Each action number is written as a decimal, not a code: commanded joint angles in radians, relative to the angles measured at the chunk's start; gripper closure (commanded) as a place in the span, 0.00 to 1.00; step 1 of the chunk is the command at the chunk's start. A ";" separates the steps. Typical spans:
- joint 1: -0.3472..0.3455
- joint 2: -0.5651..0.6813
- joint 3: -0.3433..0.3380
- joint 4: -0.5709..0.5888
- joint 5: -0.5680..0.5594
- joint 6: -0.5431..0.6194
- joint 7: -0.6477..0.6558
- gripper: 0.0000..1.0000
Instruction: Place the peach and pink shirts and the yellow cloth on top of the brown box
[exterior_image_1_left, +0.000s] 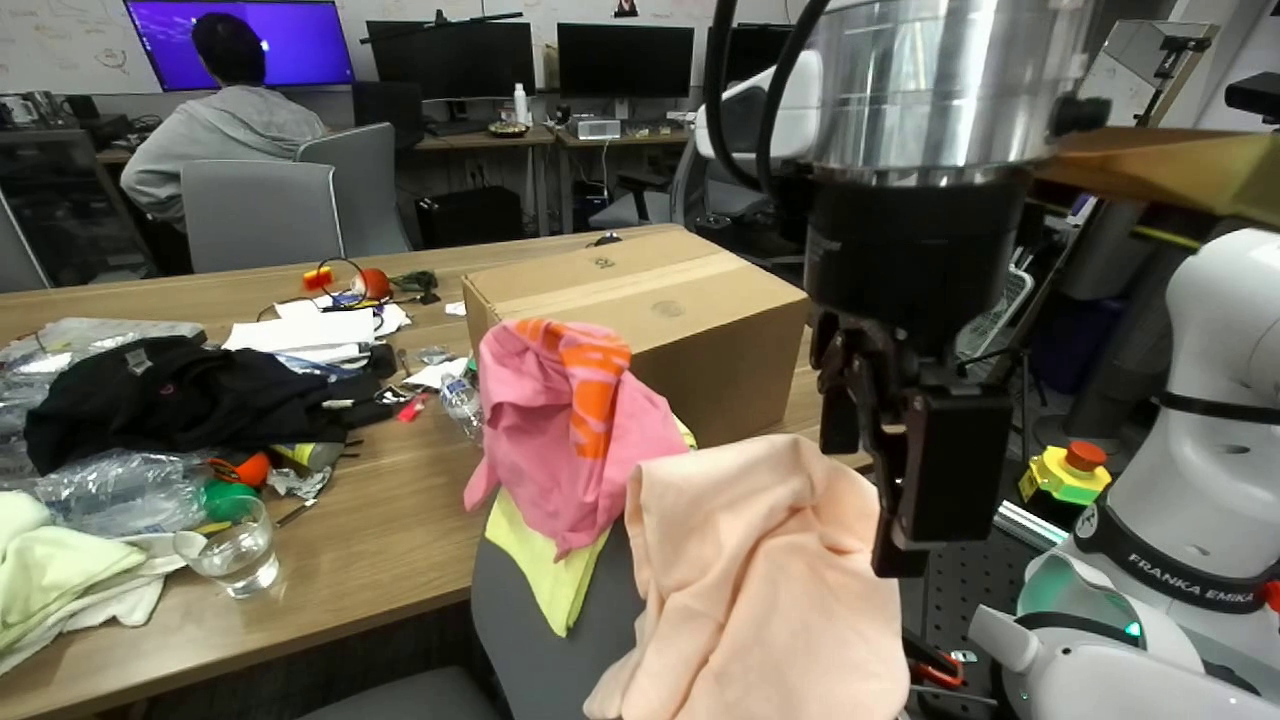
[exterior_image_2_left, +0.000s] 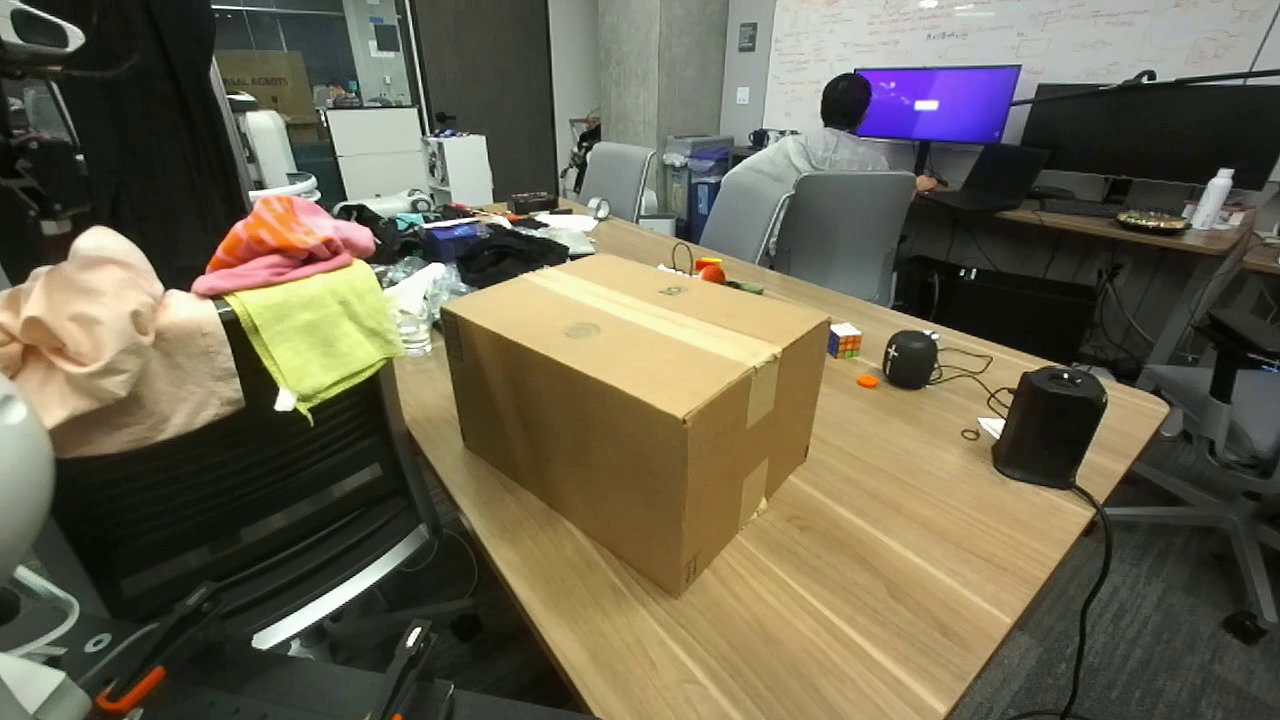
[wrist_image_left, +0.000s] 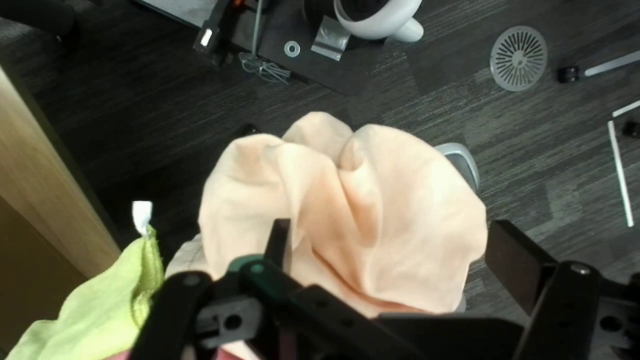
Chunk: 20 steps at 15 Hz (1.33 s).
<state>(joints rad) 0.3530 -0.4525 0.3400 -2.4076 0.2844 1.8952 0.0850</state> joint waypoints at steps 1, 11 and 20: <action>0.026 -0.010 -0.019 -0.038 0.041 0.069 -0.082 0.00; 0.063 -0.073 -0.010 -0.201 0.015 0.331 -0.155 0.00; 0.115 -0.143 -0.011 -0.311 0.008 0.435 -0.154 0.00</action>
<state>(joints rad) 0.4389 -0.5505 0.3392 -2.6702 0.2982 2.2668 -0.0637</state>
